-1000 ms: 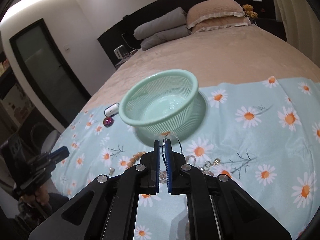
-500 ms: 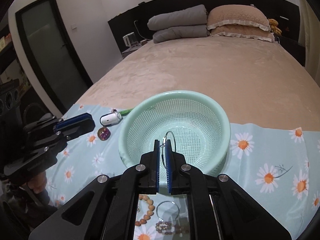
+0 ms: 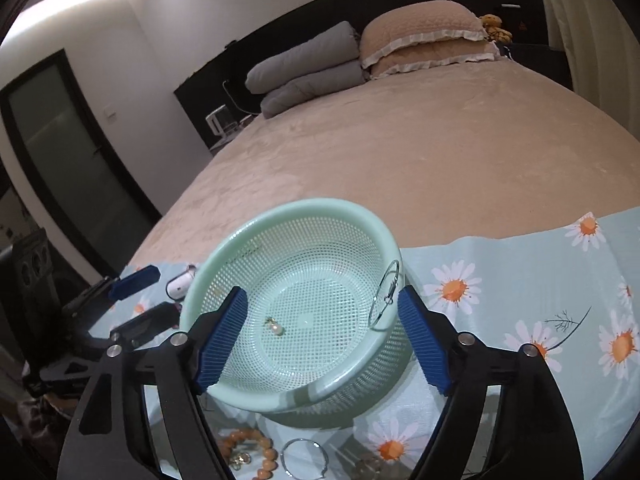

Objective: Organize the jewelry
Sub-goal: 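Open the right tool and the left tool, dropping both earrings into the basket, then grasp the second pearl earring with the left tool while the right tool grasps a silver pendant earring, then lift and carry both held earrings over the mint-green basket, then open both tools, dropping the earrings into the basket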

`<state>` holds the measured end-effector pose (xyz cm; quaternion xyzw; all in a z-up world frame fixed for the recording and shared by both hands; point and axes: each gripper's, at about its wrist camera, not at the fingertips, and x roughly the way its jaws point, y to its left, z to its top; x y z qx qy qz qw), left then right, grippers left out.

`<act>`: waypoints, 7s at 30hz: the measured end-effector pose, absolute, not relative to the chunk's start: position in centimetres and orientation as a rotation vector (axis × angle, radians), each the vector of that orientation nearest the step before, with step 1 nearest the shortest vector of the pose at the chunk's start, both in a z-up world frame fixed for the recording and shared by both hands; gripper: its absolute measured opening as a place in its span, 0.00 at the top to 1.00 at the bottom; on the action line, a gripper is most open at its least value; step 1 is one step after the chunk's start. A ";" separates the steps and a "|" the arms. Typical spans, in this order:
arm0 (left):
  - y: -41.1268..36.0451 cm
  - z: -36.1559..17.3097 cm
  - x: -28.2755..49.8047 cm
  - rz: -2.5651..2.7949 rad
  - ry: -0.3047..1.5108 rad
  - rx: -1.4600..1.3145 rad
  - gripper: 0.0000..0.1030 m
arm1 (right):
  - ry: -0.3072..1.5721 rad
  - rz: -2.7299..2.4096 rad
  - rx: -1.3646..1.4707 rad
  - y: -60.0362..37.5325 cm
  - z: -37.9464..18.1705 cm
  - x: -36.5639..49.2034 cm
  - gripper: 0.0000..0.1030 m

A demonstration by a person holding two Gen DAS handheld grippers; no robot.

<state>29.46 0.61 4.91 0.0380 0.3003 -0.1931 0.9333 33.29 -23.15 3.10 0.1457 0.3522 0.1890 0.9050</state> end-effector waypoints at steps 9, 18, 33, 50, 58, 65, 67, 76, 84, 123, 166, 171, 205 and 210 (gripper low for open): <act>1.8 4.5 29.3 -0.289 0.652 0.111 0.07 | 0.715 0.382 0.293 -23.4 4.3 32.4 0.20; 2.6 4.4 27.3 -0.286 0.673 0.138 0.06 | 0.730 0.290 0.165 -24.4 4.4 30.4 0.20; 2.2 0.4 22.9 -0.345 0.824 0.170 0.06 | 0.787 0.215 -0.021 -27.8 1.5 25.8 0.20; 2.7 -4.9 18.5 -0.275 0.850 0.208 0.06 | 1.014 0.241 0.085 -28.2 -4.7 25.6 0.38; 3.4 -6.8 18.1 -0.347 0.802 0.171 0.06 | 1.043 0.245 0.043 -26.3 -6.9 26.0 0.33; 3.1 -7.1 17.8 -0.331 0.780 0.186 0.04 | 1.002 0.253 -0.060 -24.3 -8.1 25.0 0.13; 3.0 -6.9 17.6 -0.321 0.766 0.192 0.04 | 0.965 0.236 -0.073 -24.1 -8.1 24.4 0.13; 1.2 -6.6 16.5 -0.358 0.723 0.258 0.45 | 0.902 0.199 -0.063 -26.0 -7.6 22.3 0.56; -0.3 -6.6 15.8 -0.404 0.727 0.285 0.80 | 0.937 0.191 -0.072 -26.7 -7.0 23.6 0.87; 2.9 -6.1 14.8 -0.404 0.802 0.194 0.88 | 0.734 0.399 -0.274 -22.2 -7.1 12.8 0.86; 3.6 0.6 16.7 -0.438 0.720 0.134 0.89 | 0.477 0.431 -0.183 -22.2 4.4 11.8 0.87; 2.9 4.2 18.5 -0.443 0.647 0.154 0.89 | 0.431 0.446 -0.266 -20.1 7.2 14.6 0.87; 3.6 4.5 28.0 -0.385 0.560 0.099 0.06 | 0.541 0.334 -0.095 -21.0 5.0 29.3 0.15; 3.6 2.7 27.4 -0.388 0.636 0.107 0.06 | 0.595 0.309 -0.105 -21.6 4.3 29.1 0.15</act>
